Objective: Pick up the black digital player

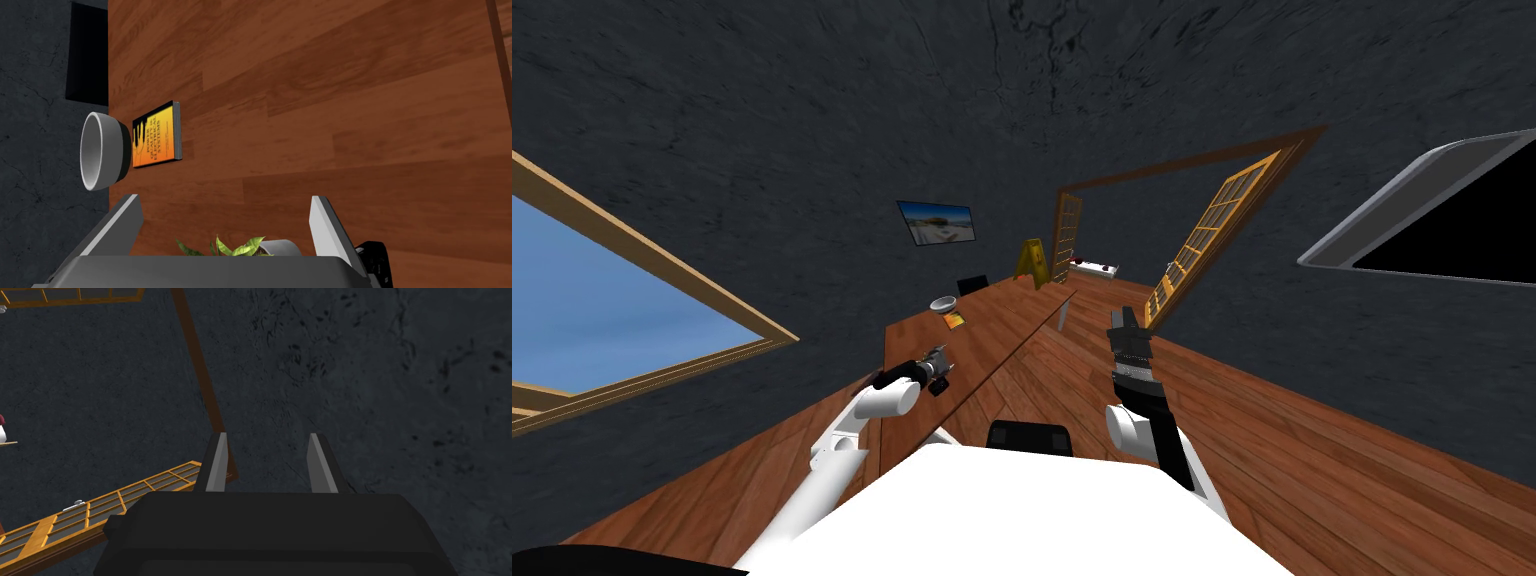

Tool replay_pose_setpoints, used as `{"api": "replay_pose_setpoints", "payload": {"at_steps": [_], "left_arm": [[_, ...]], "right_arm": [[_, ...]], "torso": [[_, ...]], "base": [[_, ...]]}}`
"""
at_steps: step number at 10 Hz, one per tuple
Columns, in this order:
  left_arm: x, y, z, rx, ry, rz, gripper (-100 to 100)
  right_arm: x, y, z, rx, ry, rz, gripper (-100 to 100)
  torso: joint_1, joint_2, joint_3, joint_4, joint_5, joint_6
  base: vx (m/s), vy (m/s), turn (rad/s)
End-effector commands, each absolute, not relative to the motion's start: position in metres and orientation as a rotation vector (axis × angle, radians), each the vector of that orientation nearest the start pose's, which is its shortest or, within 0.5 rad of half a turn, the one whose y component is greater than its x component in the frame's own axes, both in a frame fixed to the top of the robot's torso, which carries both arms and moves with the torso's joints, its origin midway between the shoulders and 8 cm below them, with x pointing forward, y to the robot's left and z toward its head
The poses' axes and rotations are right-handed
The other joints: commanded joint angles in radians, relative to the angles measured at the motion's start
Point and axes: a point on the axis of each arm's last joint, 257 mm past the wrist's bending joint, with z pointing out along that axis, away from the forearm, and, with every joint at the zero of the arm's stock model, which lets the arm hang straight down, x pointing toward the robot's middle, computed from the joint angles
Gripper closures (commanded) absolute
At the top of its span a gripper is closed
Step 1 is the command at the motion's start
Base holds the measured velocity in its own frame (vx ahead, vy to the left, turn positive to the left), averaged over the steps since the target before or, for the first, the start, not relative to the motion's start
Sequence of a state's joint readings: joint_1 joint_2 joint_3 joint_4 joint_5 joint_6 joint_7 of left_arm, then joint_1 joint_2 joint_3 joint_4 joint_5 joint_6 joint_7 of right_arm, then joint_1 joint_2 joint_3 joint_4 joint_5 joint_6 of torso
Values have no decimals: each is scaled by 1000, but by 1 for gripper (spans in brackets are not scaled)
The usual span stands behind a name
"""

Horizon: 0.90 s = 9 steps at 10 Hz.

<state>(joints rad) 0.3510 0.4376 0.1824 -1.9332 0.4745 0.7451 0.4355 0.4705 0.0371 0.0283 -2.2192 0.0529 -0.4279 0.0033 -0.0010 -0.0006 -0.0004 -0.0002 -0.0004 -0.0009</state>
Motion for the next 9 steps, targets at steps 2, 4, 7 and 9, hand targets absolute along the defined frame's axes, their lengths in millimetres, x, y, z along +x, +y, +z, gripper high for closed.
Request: {"api": "replay_pose_setpoints", "payload": {"at_steps": [2, 4, 7, 9], "left_arm": [[371, 420, -350, -2225, 1197, -860, -100], [359, 430, -365, -2300, 1191, -798, -100], [339, 449, -386, -2430, 1154, -692, -100], [325, 457, -397, -2503, 1135, -624, -100]], "right_arm": [[371, -268, -7, 739, 687, 1280, 0], [371, -268, -7, 739, 687, 1280, 0], [371, -268, -7, 739, 687, 1280, 0], [371, -268, -7, 739, 687, 1280, 0]], "torso": [[0, 0, 0, 0, 0, 0], [0, 0, 0, 0, 0, 0], [1, 0, 0, 0, 0, 0], [1, 1, 0, 0, 0, 0]], "base": [[23, -9, -63], [21, -8, -72], [20, -4, -63], [16, -1, -52]]}}
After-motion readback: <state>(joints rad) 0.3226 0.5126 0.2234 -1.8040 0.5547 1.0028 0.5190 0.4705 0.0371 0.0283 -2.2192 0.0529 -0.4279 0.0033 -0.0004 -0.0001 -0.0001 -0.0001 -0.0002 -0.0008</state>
